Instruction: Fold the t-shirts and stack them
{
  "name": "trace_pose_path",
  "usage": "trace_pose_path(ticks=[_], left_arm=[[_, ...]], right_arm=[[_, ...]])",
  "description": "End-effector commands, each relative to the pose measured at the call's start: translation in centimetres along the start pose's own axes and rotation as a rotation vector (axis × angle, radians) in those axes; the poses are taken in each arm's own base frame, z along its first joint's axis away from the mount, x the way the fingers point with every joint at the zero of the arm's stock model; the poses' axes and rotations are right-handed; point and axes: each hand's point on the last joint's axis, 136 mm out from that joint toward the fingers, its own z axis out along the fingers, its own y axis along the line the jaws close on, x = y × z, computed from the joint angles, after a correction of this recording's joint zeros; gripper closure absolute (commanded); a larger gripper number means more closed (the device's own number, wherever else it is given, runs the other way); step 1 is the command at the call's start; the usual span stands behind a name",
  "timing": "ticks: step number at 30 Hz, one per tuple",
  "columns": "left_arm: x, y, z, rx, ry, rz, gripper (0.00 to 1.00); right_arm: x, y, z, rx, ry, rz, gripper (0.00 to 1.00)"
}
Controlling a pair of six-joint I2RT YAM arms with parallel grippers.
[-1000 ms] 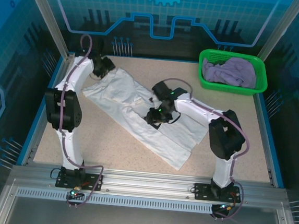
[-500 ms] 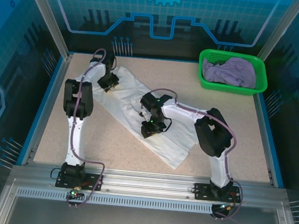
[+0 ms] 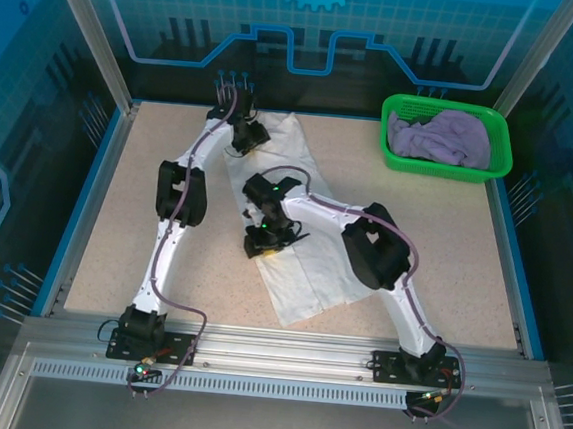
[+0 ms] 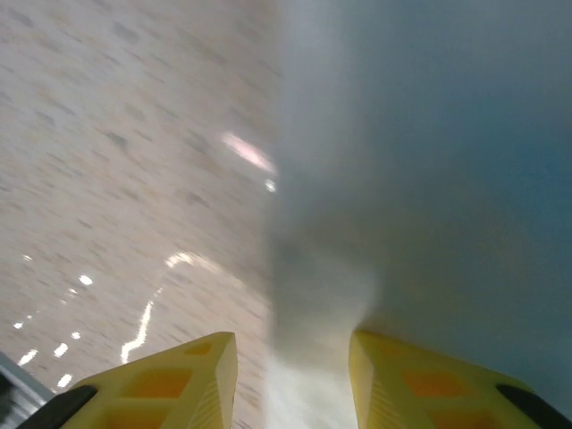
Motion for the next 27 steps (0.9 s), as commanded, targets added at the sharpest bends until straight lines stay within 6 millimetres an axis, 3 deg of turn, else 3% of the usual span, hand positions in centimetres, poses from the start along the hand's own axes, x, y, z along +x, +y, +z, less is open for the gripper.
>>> trace_pose_path(ticks=[1,5,8,12,15,17,19,23,25,27], left_arm=[[4.5,-1.4,2.3,0.074,0.158,0.02,0.48],[0.9,-3.0,-1.9,0.117,0.074,0.04,0.43],[-2.5,-3.8,-6.0,0.16,0.002,0.02,0.36],[-5.5,-4.7,-12.3,0.203,-0.076,-0.004,0.24],[-6.7,-4.4,-16.3,0.169,-0.142,0.006,0.23],[-6.1,-3.3,-17.8,0.107,-0.146,-0.019,0.26],[-3.7,-2.0,-18.0,0.063,-0.107,-0.085,0.35],[2.4,-1.2,-17.1,0.016,-0.03,-0.133,0.52],[4.9,-0.5,-15.6,-0.025,0.029,-0.137,0.57],[6.9,0.2,-13.8,-0.064,0.077,-0.121,0.58]], right_arm=[[-1.2,4.0,1.4,-0.077,0.02,-0.027,0.6],[-3.2,6.4,0.7,-0.078,-0.007,-0.057,0.59],[-4.1,6.8,-2.0,-0.071,-0.076,-0.031,0.57],[-4.2,5.2,-8.4,-0.06,-0.218,0.04,0.55],[-1.9,1.2,-11.1,-0.017,-0.279,0.089,0.55],[0.6,-2.9,-11.9,0.043,-0.292,0.141,0.57],[3.8,-8.1,-12.3,0.081,-0.272,0.257,0.61],[8.5,-15.8,-13.2,0.063,-0.305,0.467,0.66],[9.9,-17.7,-13.0,0.064,-0.315,0.5,0.66],[10.4,-18.3,-12.4,0.061,-0.307,0.49,0.66]])
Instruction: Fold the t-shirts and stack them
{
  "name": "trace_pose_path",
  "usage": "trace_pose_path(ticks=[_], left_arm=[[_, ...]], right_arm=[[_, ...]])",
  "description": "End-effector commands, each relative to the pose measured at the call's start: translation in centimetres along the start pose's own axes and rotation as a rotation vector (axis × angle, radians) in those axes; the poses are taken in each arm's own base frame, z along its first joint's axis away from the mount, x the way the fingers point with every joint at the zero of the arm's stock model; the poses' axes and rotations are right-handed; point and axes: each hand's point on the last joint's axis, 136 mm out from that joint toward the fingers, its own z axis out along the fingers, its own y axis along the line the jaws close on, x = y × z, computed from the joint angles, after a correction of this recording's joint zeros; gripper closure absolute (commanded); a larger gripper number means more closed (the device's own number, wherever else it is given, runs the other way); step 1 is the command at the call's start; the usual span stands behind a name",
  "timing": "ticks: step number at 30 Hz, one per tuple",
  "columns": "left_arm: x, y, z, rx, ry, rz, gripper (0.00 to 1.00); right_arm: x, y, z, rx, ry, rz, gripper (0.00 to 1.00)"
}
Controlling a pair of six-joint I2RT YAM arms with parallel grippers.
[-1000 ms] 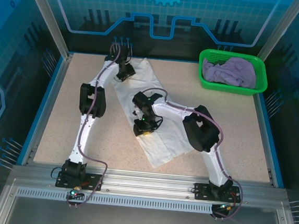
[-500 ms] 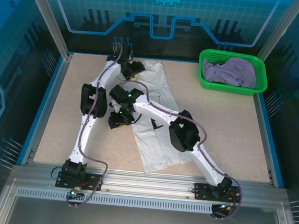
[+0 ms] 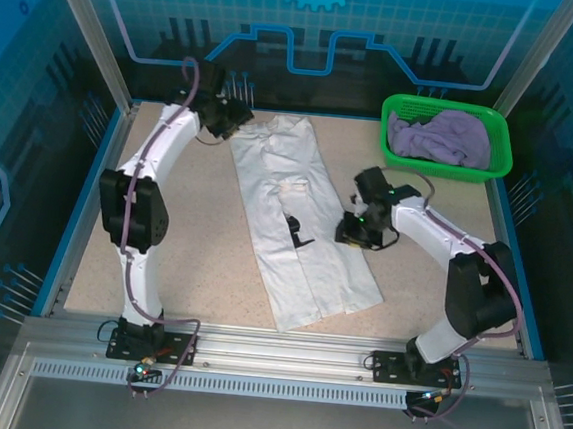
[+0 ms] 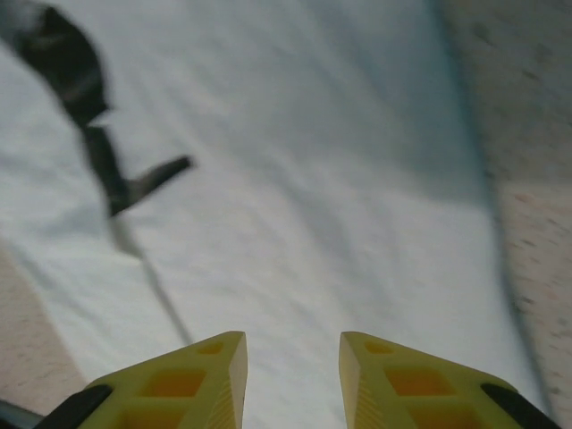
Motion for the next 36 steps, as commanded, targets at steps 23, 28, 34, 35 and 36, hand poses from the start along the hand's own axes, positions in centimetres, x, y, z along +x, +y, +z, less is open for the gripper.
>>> trace_pose_path(ticks=[23,28,34,35,36], left_arm=[[5.0,7.4,18.9,-0.317,0.194,0.177,0.6],[3.0,6.1,18.5,-0.256,0.15,0.167,0.55],[-0.2,4.0,13.4,-0.203,0.105,0.171,0.3],[-0.7,3.1,12.0,-0.188,0.094,0.179,0.25],[-1.1,2.5,10.7,-0.175,0.084,0.186,0.21]], right_arm=[[5.8,2.0,7.6,0.041,0.245,0.282,0.67],[5.4,5.8,8.7,0.013,0.28,0.254,0.66],[4.0,9.6,7.9,-0.033,0.258,0.116,0.6],[3.7,10.1,7.4,-0.05,0.245,0.086,0.59],[3.4,10.4,6.6,-0.05,0.23,0.054,0.58]])
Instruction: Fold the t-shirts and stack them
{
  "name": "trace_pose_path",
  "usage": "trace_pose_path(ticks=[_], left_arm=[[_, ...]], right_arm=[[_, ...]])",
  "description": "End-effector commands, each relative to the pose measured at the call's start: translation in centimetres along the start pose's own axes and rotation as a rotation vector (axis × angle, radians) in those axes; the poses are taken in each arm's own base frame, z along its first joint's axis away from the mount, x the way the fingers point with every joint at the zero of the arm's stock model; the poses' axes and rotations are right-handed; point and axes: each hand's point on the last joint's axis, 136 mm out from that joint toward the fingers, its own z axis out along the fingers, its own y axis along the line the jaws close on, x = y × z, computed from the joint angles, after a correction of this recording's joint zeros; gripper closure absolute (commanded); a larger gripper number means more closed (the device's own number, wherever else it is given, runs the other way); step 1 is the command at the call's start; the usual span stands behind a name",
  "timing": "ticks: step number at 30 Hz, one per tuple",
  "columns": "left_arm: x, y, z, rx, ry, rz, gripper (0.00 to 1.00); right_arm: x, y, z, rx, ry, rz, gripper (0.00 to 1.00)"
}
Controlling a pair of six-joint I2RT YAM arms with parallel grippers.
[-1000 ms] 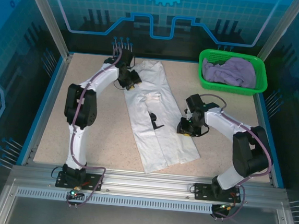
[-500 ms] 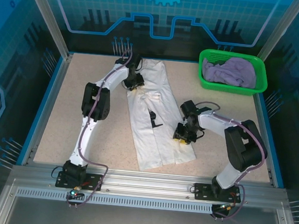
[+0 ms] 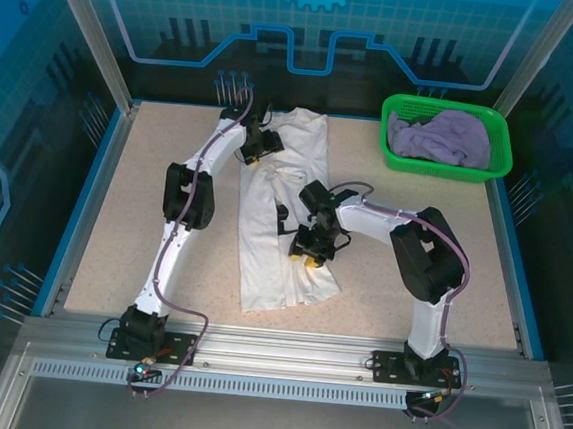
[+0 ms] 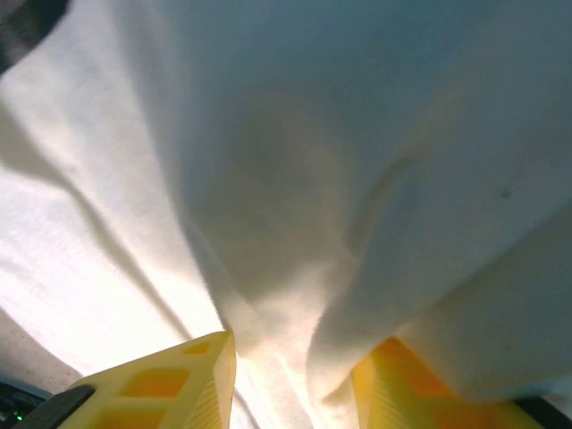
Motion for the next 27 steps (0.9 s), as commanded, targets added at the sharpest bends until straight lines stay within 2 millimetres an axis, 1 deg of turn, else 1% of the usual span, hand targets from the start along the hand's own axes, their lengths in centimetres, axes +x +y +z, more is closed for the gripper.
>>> trace_pose_path(ticks=[1,3,4,6,7,8,9,10,11,12,13,14,15,17,19,20,23,26,27], left_arm=[[-2.0,-0.8,-7.4,0.038,-0.052,0.021,0.18],[-2.1,-1.2,-10.5,0.05,-0.072,0.032,0.13],[-2.1,-1.4,-11.9,0.059,-0.081,0.038,0.12],[-1.5,-1.1,-14.7,0.055,-0.093,0.04,0.11],[-0.9,-0.9,-15.7,0.058,-0.089,0.037,0.11],[0.2,-0.4,-16.6,0.058,-0.071,0.022,0.11],[1.9,0.3,-17.1,0.065,-0.041,-0.007,0.15],[3.8,0.8,-16.9,0.089,0.004,-0.037,0.19],[6.3,1.4,-16.6,0.128,0.048,-0.066,0.23],[9.0,2.5,-16.1,0.145,0.093,-0.089,0.27],[11.3,3.4,-16.0,0.158,0.131,-0.098,0.3],[14.2,4.5,-15.6,0.173,0.188,-0.1,0.33],[16.5,5.3,-15.6,0.181,0.236,-0.095,0.35],[21.8,7.4,-15.6,0.192,0.348,-0.062,0.38],[26.2,9.1,-16.0,0.197,0.452,-0.04,0.41],[28.3,9.7,-16.2,0.213,0.504,-0.042,0.42],[33.2,10.7,-16.7,0.248,0.629,-0.048,0.47],[37.3,11.3,-16.6,0.225,0.72,-0.03,0.49],[38.2,11.5,-16.5,0.212,0.736,-0.02,0.49]], right_arm=[[0.0,0.9,-2.1,0.01,-0.02,-0.094,0.56],[-0.2,1.1,-4.4,0.016,-0.074,-0.142,0.54],[-0.2,0.7,-5.2,0.022,-0.093,-0.148,0.53],[-0.2,-0.7,-7.0,0.03,-0.126,-0.124,0.52],[-0.2,-1.4,-7.6,0.024,-0.136,-0.105,0.52],[-0.1,-2.7,-7.7,0.022,-0.14,-0.076,0.52],[0.1,-3.8,-7.9,0.015,-0.146,-0.049,0.51],[0.3,-4.9,-7.9,0.011,-0.147,-0.026,0.51],[0.5,-6.0,-7.8,0.007,-0.145,-0.006,0.51],[0.9,-7.1,-7.4,0.008,-0.133,0.012,0.51],[1.3,-7.9,-7.0,0.009,-0.121,0.023,0.52],[1.9,-8.5,-6.6,0.003,-0.104,0.031,0.52],[2.5,-8.9,-6.2,-0.005,-0.088,0.033,0.53],[3.8,-9.3,-5.5,-0.029,-0.064,0.022,0.53],[5.2,-10.1,-4.5,-0.037,-0.022,0.015,0.53],[5.6,-10.1,-4.3,-0.048,-0.005,0.003,0.53],[6.3,-10.4,-3.7,-0.069,0.014,-0.032,0.54],[6.5,-10.0,-3.3,-0.108,0.028,-0.058,0.54],[6.5,-9.8,-3.2,-0.12,0.028,-0.064,0.55]])
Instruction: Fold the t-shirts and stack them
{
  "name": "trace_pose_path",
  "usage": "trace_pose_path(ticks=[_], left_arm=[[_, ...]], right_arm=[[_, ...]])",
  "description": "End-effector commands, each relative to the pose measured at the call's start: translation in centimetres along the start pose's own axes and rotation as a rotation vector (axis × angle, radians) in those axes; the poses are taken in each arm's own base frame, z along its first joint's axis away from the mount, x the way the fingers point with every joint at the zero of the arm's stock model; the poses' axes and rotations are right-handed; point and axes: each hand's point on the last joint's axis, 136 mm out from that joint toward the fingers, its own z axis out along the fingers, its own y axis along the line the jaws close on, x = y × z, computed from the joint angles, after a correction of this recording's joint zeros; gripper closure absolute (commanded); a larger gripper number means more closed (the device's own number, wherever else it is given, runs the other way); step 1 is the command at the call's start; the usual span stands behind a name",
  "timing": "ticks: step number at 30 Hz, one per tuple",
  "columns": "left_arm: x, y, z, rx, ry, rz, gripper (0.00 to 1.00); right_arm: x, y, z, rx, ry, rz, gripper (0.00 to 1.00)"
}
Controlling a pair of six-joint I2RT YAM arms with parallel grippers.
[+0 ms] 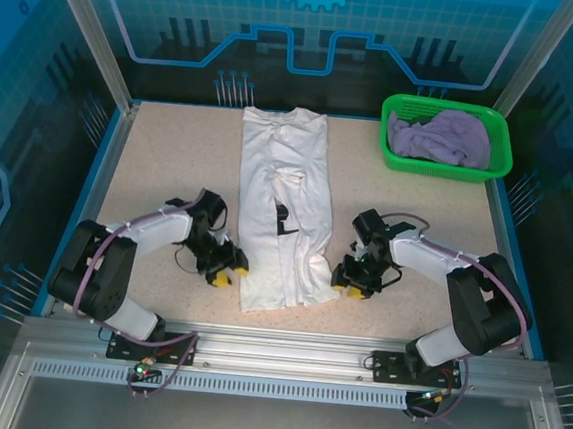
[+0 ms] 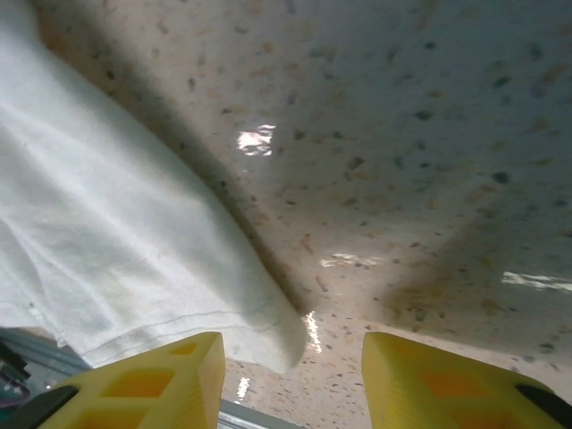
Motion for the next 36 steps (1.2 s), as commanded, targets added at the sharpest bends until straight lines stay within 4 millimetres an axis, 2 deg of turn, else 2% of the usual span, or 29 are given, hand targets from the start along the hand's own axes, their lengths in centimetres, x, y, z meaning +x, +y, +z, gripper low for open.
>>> trace_pose_path(ticks=[1,5,10,15,24,36], left_arm=[[2.9,-1.4,1.5,0.067,0.087,0.051,0.49],[4.2,0.6,2.6,0.017,0.122,0.022,0.5],[4.9,1.7,3.0,-0.023,0.118,0.013,0.51],[4.8,1.7,3.7,-0.019,0.136,0.013,0.53],[4.0,2.2,4.6,-0.058,0.125,0.005,0.63],[1.8,1.0,5.1,-0.089,0.108,0.05,0.84]], right_arm=[[0.3,1.6,0.0,-0.094,0.008,-0.073,0.55],[0.4,1.0,0.2,-0.089,-0.01,-0.078,0.56],[0.8,0.8,0.6,-0.101,0.003,-0.076,0.58],[0.9,0.6,1.0,-0.108,0.004,-0.08,0.6],[0.8,0.5,1.3,-0.108,0.0,-0.094,0.64],[1.0,-1.2,2.0,-0.021,0.021,-0.061,0.89]])
